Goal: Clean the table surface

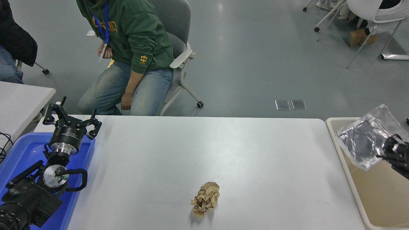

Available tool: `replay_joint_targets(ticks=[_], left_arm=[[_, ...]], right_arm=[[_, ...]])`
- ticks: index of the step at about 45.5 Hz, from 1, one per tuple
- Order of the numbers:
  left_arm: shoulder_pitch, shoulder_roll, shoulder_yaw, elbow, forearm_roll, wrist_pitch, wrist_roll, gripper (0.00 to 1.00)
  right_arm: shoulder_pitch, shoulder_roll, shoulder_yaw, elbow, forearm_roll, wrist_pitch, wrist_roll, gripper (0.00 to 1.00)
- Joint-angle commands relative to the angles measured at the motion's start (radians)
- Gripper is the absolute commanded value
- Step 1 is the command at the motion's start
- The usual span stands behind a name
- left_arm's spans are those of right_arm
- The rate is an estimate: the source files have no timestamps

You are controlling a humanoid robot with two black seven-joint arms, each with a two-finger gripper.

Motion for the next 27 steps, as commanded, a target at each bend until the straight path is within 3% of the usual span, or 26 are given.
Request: replay_joint_targets(ticks=[1,15,27], left_arm=[[0.001,0.0,0.0,0.0,0.0,0.0,0.0,1.0],[0.0,0.0,0.0,0.0,0.0,0.0,0.0,1.0],[0.0,0.0,0.0,0.0,0.0,0.0,0.0,1.0]], right_arm=[[0.045,0.108,-0.111,-0.187,-0.005,-0.09,0.048,0.0],[0.064,0.259,-0.2,-0.392,0.004,-0.257,0.065,0.0],[0.067,0.391,-0.267,-0.52,0.012,-0.467,0.114,0.0]])
